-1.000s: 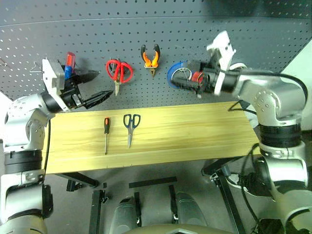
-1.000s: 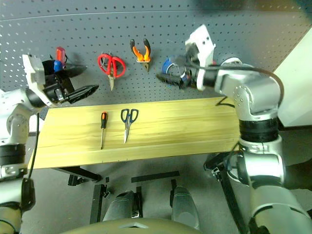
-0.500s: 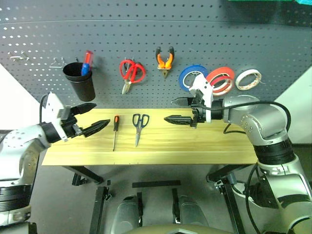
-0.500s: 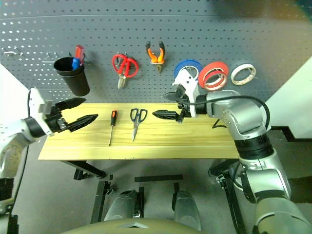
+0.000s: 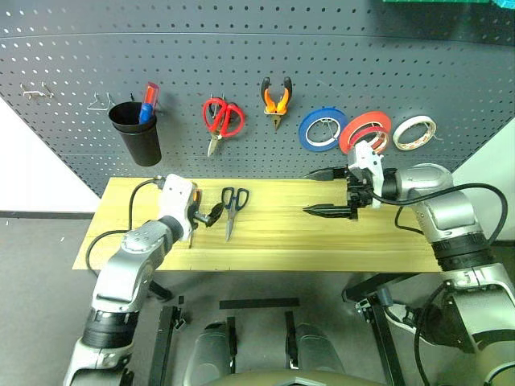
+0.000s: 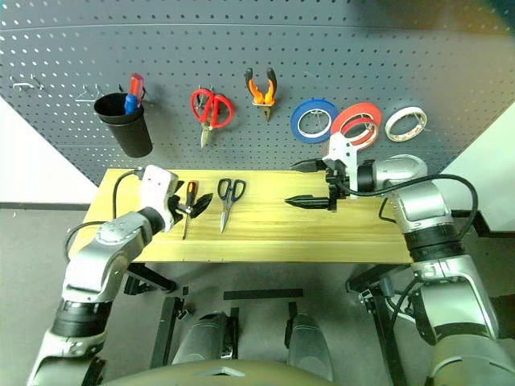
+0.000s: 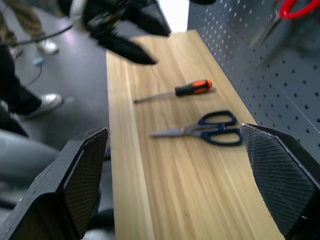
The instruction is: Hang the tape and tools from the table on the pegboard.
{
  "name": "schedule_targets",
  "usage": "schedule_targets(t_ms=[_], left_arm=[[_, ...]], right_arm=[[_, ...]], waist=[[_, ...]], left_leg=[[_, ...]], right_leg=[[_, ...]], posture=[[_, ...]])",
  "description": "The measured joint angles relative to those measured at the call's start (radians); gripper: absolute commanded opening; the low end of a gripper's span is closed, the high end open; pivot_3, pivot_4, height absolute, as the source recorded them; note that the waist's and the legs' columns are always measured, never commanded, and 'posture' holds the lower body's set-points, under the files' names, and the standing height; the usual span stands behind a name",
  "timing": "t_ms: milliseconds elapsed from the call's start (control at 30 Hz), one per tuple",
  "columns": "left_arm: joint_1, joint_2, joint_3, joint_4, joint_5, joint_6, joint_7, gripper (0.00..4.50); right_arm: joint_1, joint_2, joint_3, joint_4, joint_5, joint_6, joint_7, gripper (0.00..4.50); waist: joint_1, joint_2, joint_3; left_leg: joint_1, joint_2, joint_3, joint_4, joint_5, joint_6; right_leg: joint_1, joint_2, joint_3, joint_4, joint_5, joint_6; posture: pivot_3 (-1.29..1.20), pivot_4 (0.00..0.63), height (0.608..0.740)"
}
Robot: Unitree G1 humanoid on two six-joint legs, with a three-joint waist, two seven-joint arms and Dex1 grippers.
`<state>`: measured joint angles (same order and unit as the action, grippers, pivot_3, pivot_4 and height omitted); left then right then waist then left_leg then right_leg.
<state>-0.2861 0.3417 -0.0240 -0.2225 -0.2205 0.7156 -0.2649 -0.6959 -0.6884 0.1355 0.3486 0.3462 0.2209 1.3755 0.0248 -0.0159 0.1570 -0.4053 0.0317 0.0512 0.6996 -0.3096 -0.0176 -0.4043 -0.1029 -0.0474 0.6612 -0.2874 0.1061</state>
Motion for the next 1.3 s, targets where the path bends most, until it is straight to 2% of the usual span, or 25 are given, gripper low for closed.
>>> schedule_targets(t_ms=[300, 600, 900, 1300], left_arm=[[-0.18, -0.175, -0.103, 0.233, 0.123, 0.053, 0.145, 4.5], [-0.314, -0.314, -0.08, 0.471, 0.193, 0.178, 0.312, 4.5], [-0.39, -0.343, -0.021, 0.628, 0.21, 0.192, 0.364, 4.5], [-0.464, -0.342, 0.019, 0.866, 0.21, 0.108, 0.36, 4.5]], right_arm=[[-0.122, -0.001, 0.0, 0.177, -0.039, -0.04, 0.095, 4.47], [-0.16, 0.001, -0.001, 0.237, -0.07, -0.051, 0.11, 4.47], [-0.161, 0.0, -0.003, 0.246, -0.089, -0.055, 0.115, 4.47], [-0.15, -0.001, -0.026, 0.212, -0.088, -0.02, 0.109, 4.47]], waist=[[-0.012, 0.0, 0.008], [-0.014, 0.001, 0.026], [-0.015, 0.001, 0.047], [-0.021, -0.001, 0.075]], left_leg=[[0.0, 0.0, 0.0, 0.0, 0.002, -0.003], [-0.001, 0.0, 0.0, -0.001, 0.002, -0.003], [-0.003, 0.0, 0.0, -0.001, 0.002, -0.003], [-0.003, 0.0, 0.0, -0.001, 0.002, -0.003]], right_leg=[[0.001, 0.0, 0.0, -0.003, 0.0, 0.0], [0.001, 0.0, 0.0, -0.006, 0.0, 0.0], [0.0, -0.001, -0.002, -0.007, 0.0, 0.0], [0.0, -0.002, -0.004, -0.008, 0.0, 0.0]], posture=[[0.02, 0.204, 0.732], [0.0, 0.224, 0.732], [-0.02, 0.244, 0.732], [-0.06, 0.272, 0.732]])
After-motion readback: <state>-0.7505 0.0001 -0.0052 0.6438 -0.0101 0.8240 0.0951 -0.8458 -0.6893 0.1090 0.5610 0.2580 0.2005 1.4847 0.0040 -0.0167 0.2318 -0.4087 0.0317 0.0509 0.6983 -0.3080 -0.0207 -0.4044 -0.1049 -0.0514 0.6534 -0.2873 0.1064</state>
